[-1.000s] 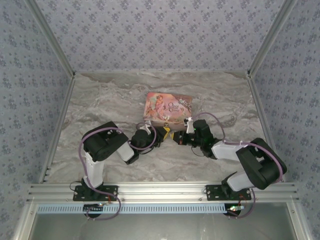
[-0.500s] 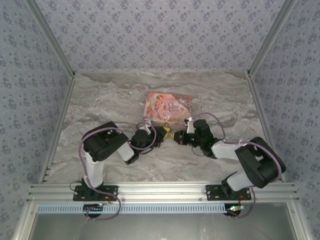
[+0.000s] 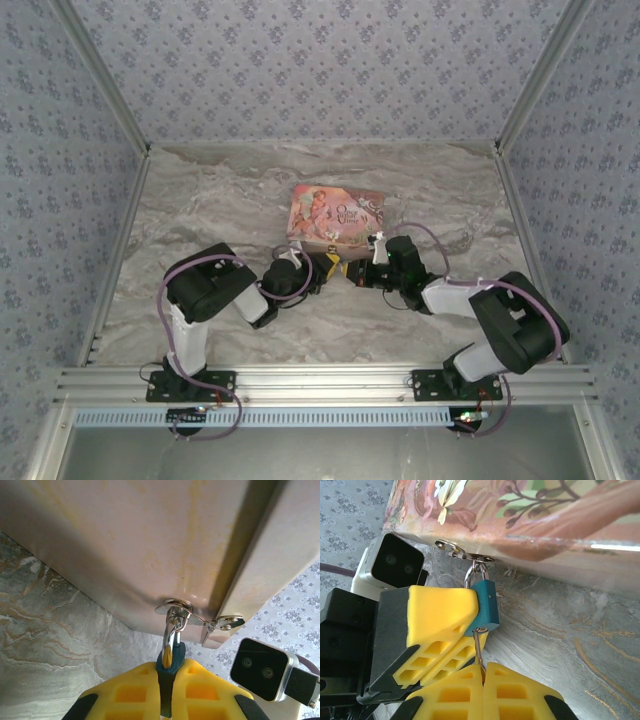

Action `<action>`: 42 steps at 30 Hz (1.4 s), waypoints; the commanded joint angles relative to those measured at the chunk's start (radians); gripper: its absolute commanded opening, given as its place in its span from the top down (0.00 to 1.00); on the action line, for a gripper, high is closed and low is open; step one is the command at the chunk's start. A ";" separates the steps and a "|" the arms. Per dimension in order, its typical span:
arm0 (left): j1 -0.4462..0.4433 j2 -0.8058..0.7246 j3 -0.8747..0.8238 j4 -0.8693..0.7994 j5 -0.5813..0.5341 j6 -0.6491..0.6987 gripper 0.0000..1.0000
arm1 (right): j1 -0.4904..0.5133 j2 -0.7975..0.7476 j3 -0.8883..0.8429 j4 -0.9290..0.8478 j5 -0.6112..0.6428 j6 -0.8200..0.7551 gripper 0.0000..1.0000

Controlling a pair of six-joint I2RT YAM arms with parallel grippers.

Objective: Unlock the padlock with the key

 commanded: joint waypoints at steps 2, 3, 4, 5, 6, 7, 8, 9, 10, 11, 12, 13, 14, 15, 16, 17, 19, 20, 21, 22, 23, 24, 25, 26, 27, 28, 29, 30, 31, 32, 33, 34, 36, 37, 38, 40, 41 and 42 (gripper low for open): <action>-0.015 -0.021 -0.005 -0.003 0.024 -0.006 1.00 | -0.008 0.025 0.026 -0.001 0.003 0.003 1.00; -0.015 -0.021 -0.005 -0.002 0.023 -0.006 1.00 | -0.008 0.029 0.027 0.000 0.003 0.005 1.00; -0.014 -0.021 -0.006 0.000 0.023 -0.005 1.00 | -0.008 0.032 0.026 0.004 0.003 0.006 1.00; -0.014 -0.021 -0.006 0.000 0.023 -0.005 1.00 | -0.009 0.032 0.025 0.010 0.002 0.009 1.00; -0.014 -0.021 -0.007 0.000 0.024 -0.006 1.00 | -0.009 0.032 0.025 0.014 0.001 0.011 1.00; -0.015 -0.021 -0.007 0.000 0.023 -0.005 1.00 | -0.009 0.032 0.028 0.017 0.001 0.010 1.00; -0.014 -0.022 -0.007 0.000 0.023 -0.006 1.00 | -0.009 0.030 0.029 0.021 -0.002 0.011 1.00; -0.014 -0.022 -0.008 0.000 0.023 -0.006 1.00 | -0.009 0.028 0.031 0.021 -0.003 0.011 1.00; -0.014 -0.022 -0.007 0.000 0.023 -0.005 1.00 | -0.009 0.028 0.032 0.023 -0.003 0.011 1.00; -0.014 -0.023 -0.007 0.000 0.024 -0.005 1.00 | -0.010 0.026 0.034 0.030 -0.003 0.012 1.00; -0.014 -0.021 -0.007 0.000 0.023 -0.005 1.00 | -0.010 0.026 0.035 0.035 -0.007 0.014 1.00; -0.014 -0.020 -0.007 0.001 0.023 -0.004 1.00 | -0.010 0.025 0.036 0.039 -0.012 0.013 1.00; -0.014 -0.021 -0.006 0.000 0.023 -0.005 1.00 | -0.009 0.026 0.037 0.043 -0.016 0.013 1.00; -0.013 -0.020 -0.006 0.001 0.023 -0.005 1.00 | -0.008 0.026 0.039 0.046 -0.024 0.011 1.00; -0.014 -0.018 -0.005 0.003 0.025 -0.004 1.00 | -0.007 0.026 0.040 0.050 -0.032 0.009 1.00; -0.015 -0.018 -0.003 0.003 0.027 -0.005 1.00 | -0.005 0.026 0.040 0.050 -0.036 0.008 1.00; -0.013 -0.017 -0.003 0.003 0.030 -0.005 1.00 | -0.004 0.026 0.040 0.050 -0.041 0.005 1.00; -0.014 -0.018 -0.002 0.003 0.033 -0.004 1.00 | -0.005 0.026 0.040 0.050 -0.040 0.004 1.00; -0.014 -0.018 -0.002 0.004 0.035 -0.004 1.00 | -0.007 0.026 0.041 0.048 -0.039 0.003 1.00; -0.014 -0.018 -0.003 0.004 0.040 -0.003 1.00 | -0.010 0.026 0.043 0.048 -0.039 0.003 1.00; -0.014 -0.019 -0.004 0.003 0.043 -0.003 1.00 | -0.013 0.026 0.046 0.050 -0.038 0.004 1.00; -0.014 -0.020 -0.003 0.002 0.046 -0.002 1.00 | -0.016 0.026 0.050 0.049 -0.040 0.004 1.00; -0.014 -0.020 -0.003 0.004 0.050 -0.002 1.00 | -0.018 0.027 0.055 0.049 -0.043 0.003 1.00; -0.015 -0.020 -0.004 0.004 0.053 -0.002 1.00 | -0.019 0.027 0.062 0.045 -0.046 0.001 1.00; -0.015 -0.020 -0.004 0.006 0.056 -0.001 1.00 | -0.021 0.028 0.068 0.044 -0.046 0.000 1.00; -0.016 -0.021 -0.002 0.004 0.061 0.001 1.00 | -0.025 0.027 0.073 0.038 -0.045 -0.002 1.00; -0.017 -0.021 -0.003 0.004 0.063 0.002 1.00 | -0.030 0.029 0.079 0.032 -0.044 -0.002 1.00; -0.018 -0.020 -0.002 0.004 0.065 0.002 1.00 | -0.035 0.028 0.083 0.032 -0.044 -0.001 1.00; -0.020 -0.019 -0.002 0.004 0.065 0.002 1.00 | -0.041 0.029 0.086 0.030 -0.045 0.000 1.00; -0.021 -0.019 -0.002 0.006 0.065 0.001 1.00 | -0.047 0.030 0.092 0.029 -0.046 0.002 1.00; -0.023 -0.018 -0.001 0.007 0.065 0.001 1.00 | -0.051 0.031 0.097 0.029 -0.049 0.004 1.00; -0.024 -0.017 0.000 0.007 0.065 0.002 1.00 | -0.051 0.034 0.104 0.024 -0.050 0.003 1.00; -0.024 -0.015 0.004 0.013 0.065 0.002 1.00 | -0.047 0.041 0.115 0.012 -0.053 0.003 1.00; -0.024 -0.016 0.005 0.012 0.066 0.002 1.00 | -0.045 0.045 0.118 0.012 -0.054 0.008 1.00; -0.025 -0.015 0.008 0.009 0.065 0.005 1.00 | -0.041 0.050 0.120 0.018 -0.054 0.014 1.00; -0.025 -0.016 0.013 0.003 0.066 0.009 1.00 | -0.027 0.059 0.121 0.036 -0.052 0.030 1.00; -0.026 -0.013 0.013 0.003 0.061 0.009 1.00 | -0.017 0.063 0.122 0.043 -0.048 0.035 1.00; -0.027 -0.013 0.014 0.004 0.059 0.008 1.00 | -0.006 0.066 0.123 0.043 -0.042 0.038 1.00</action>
